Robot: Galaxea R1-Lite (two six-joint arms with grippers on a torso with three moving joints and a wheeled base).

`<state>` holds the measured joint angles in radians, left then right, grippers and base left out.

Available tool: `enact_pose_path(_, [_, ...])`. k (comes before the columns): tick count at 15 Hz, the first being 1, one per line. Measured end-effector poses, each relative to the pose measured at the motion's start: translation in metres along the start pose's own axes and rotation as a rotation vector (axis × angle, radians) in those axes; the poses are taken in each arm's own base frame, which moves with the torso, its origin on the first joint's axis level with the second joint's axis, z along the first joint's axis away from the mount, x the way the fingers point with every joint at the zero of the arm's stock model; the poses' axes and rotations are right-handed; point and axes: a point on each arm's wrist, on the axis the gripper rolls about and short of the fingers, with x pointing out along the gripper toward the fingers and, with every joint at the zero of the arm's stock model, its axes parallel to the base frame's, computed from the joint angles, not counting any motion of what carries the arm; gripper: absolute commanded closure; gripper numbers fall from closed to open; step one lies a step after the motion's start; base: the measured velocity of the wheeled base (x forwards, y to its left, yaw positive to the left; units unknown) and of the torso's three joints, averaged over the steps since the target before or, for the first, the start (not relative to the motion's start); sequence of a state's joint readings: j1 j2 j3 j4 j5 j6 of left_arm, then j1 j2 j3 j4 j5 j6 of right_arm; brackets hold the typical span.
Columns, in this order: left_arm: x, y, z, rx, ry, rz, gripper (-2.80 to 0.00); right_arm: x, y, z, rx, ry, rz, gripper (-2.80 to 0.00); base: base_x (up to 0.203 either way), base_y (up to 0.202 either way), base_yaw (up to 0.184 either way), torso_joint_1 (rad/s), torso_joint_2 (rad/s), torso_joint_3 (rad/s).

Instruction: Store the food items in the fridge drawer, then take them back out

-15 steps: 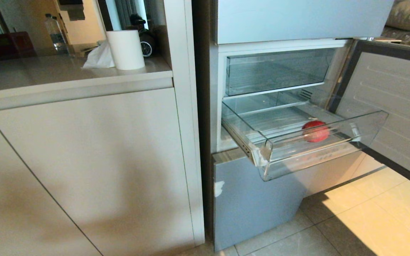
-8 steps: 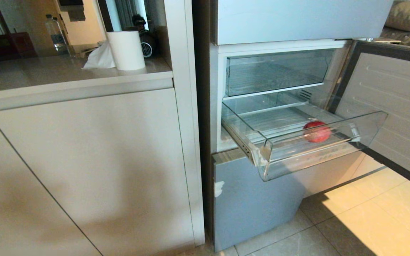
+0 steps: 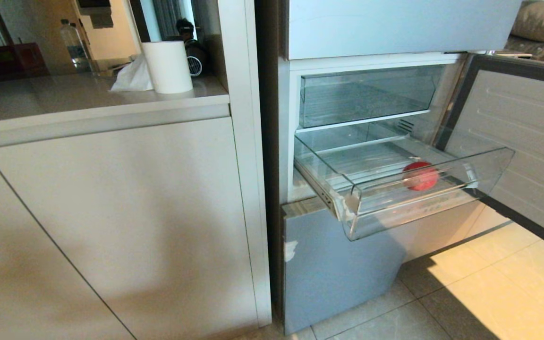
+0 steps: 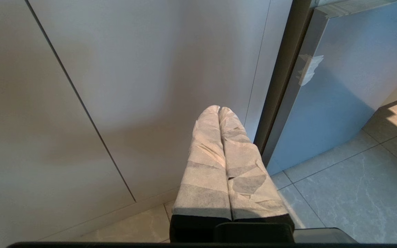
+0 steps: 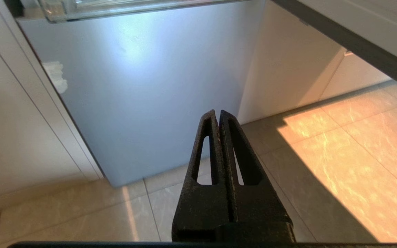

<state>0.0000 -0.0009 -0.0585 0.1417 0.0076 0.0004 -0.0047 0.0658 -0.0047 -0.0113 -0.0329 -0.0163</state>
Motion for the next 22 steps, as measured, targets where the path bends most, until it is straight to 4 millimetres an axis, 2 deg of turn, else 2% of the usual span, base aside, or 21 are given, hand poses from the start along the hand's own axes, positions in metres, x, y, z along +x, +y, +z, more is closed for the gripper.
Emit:
enact_pose_path(5, [0.0000,0.0000,0.0000,0.000,0.000,0.000,0.00,-0.0044,0.0002,-0.0038,0.023,-0.046,0.005,0.00,0.000,0.000,0.000,0.000,0.00,0.000])
enact_pose_path(17, [0.0000,0.0000,0.0000,0.000,-0.001,0.000,0.00,-0.0047,0.0002,-0.0045,0.032,-0.048,0.003,0.00,0.000,0.007,-0.162,0.002,0.00,0.004])
enact_pose_path(22, [0.0000,0.0000,0.0000,0.000,0.000,0.000,0.00,-0.0013,-0.0001,-0.0014,0.036,0.001,-0.014,0.00,0.000,0.000,-0.014,0.000,0.00,0.000])
